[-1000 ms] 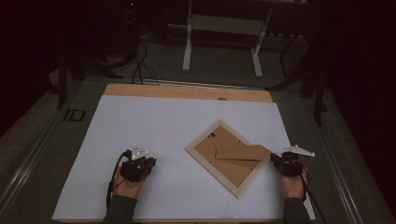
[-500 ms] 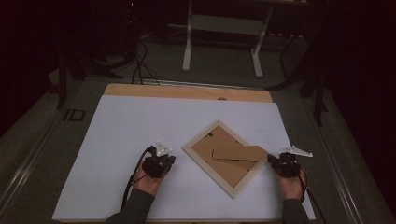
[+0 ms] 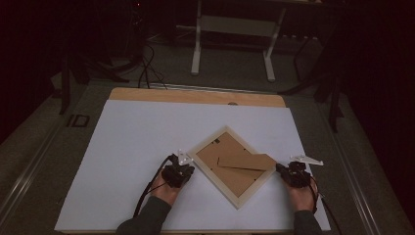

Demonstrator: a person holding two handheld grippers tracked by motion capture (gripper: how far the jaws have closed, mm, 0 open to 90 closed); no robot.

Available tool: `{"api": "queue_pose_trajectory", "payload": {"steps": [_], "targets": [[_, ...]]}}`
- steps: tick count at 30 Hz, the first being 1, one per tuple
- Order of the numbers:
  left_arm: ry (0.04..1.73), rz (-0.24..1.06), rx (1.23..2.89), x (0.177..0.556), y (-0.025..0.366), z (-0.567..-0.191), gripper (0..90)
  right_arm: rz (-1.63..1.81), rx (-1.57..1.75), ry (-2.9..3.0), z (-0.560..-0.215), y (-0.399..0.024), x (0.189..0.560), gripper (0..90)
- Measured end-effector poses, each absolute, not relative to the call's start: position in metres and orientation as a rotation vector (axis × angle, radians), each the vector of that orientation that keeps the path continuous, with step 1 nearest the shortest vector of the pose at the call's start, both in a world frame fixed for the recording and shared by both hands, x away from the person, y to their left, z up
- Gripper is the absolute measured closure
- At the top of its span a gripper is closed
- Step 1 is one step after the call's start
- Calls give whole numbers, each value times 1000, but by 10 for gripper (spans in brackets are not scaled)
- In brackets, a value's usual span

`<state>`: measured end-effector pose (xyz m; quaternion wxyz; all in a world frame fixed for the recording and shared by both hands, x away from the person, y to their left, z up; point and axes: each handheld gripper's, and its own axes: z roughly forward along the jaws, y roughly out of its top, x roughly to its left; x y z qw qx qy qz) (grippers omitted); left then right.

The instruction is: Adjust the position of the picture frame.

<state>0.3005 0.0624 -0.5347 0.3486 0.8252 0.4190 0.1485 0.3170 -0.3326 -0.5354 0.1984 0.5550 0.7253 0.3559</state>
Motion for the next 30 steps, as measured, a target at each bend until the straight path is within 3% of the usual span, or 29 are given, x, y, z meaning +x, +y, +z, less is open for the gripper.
{"api": "queue_pose_trajectory", "payload": {"steps": [30], "targets": [[1098, 409, 2191, 313, 47, -531, 900, 1003, 1519, 2072, -535, -324, 315, 900]]}}
